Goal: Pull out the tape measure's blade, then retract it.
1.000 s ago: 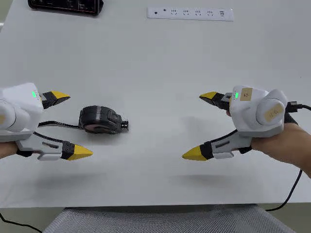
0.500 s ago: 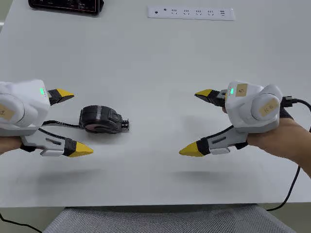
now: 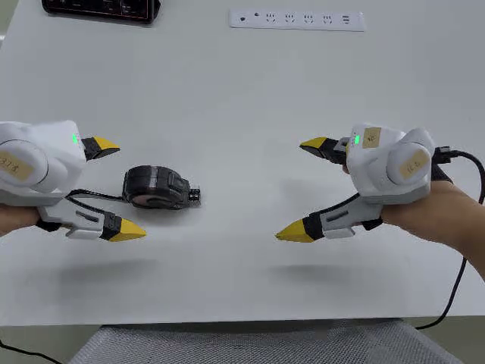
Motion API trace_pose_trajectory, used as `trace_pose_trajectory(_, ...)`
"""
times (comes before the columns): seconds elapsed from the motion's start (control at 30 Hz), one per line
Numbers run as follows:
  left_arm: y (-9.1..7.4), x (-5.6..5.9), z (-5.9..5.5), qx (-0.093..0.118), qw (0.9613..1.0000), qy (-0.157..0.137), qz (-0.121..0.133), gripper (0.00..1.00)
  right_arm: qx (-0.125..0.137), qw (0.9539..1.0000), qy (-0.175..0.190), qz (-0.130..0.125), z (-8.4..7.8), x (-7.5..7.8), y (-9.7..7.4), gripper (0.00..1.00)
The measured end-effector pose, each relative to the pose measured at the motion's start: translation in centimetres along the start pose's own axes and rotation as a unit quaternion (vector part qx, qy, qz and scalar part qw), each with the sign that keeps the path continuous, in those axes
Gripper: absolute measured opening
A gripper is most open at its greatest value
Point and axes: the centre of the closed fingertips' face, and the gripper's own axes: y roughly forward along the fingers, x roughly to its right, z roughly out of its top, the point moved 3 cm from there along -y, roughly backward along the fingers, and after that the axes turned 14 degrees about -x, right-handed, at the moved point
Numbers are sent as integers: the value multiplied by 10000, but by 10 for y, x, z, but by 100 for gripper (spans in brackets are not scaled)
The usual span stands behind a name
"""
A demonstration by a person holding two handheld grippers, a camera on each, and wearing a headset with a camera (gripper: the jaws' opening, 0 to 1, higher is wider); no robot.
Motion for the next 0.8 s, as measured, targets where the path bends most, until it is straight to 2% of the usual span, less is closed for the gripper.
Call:
trace_pose_trajectory(0.37,3,-3,1,-110,9999,68,-63,75,8,10000,-35,24,4,1,3,90)
trace_pose_trajectory(0.8,12,-5,-2,-344,9992,137,-174,62,31,10000,-62,34,9,2,6,90)
